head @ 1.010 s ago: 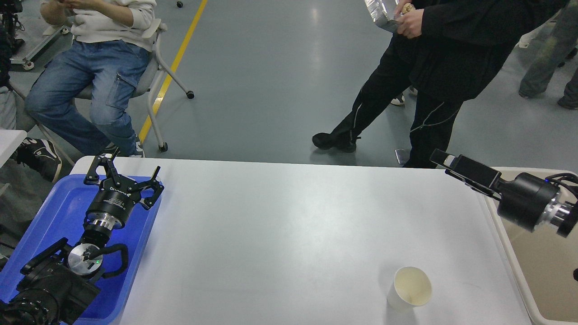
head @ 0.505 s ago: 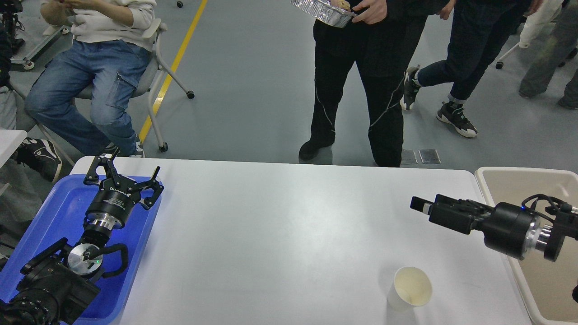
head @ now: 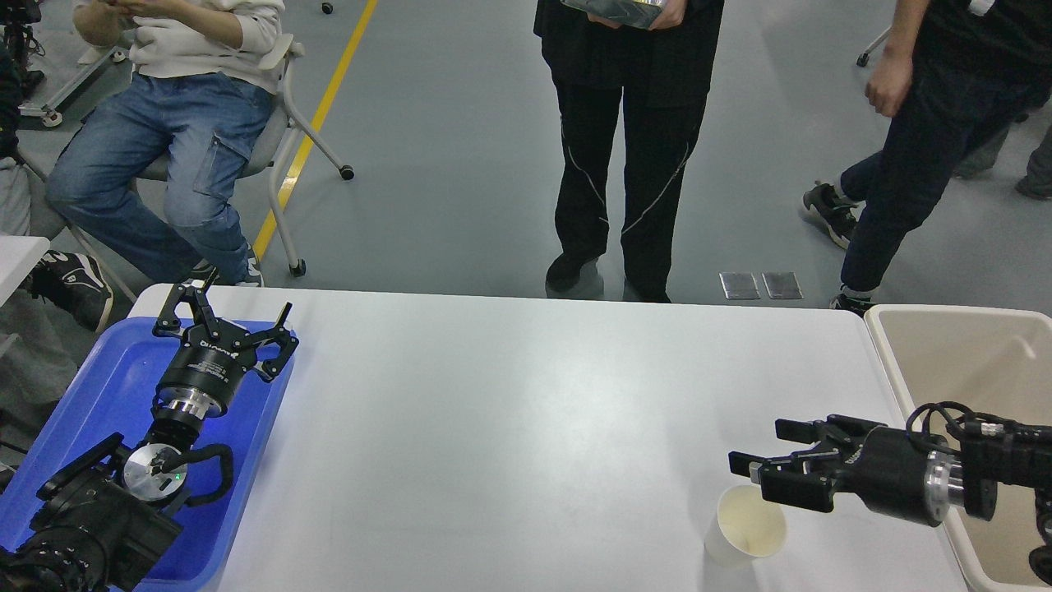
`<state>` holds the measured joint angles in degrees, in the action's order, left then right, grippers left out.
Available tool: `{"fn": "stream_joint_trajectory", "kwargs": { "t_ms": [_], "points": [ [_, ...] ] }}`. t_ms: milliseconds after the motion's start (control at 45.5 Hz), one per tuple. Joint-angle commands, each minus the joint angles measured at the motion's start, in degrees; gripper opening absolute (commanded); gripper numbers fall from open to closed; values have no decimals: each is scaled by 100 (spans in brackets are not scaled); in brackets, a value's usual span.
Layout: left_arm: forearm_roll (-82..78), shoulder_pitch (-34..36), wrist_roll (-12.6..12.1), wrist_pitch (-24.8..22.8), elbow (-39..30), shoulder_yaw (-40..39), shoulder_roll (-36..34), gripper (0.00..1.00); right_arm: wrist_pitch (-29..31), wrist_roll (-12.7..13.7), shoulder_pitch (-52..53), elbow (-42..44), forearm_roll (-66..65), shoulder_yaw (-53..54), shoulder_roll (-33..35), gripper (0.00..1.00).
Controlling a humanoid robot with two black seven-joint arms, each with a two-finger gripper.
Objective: Tidy desktop
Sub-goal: 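Close the right gripper around the white paper cup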
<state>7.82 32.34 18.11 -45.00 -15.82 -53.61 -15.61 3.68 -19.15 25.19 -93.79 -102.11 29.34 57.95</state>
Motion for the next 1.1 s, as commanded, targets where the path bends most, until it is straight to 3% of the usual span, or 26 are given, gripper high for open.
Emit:
{"fn": "stream_joint_trajectory", "kwargs": {
  "t_ms": [0,527,1076],
  "points": [
    [0,0,0,0,0,0,-3,100,-270,-1,180,124,-424,-534,-21,100],
    [0,0,0,0,0,0,-3,100,-1176,-1,127,1099,-723,-1237,-424,100],
    [9,0,0,0,0,0,-3,100,-1238,-1,153,1767,-705,-1536,-935,97]
  ]
}}
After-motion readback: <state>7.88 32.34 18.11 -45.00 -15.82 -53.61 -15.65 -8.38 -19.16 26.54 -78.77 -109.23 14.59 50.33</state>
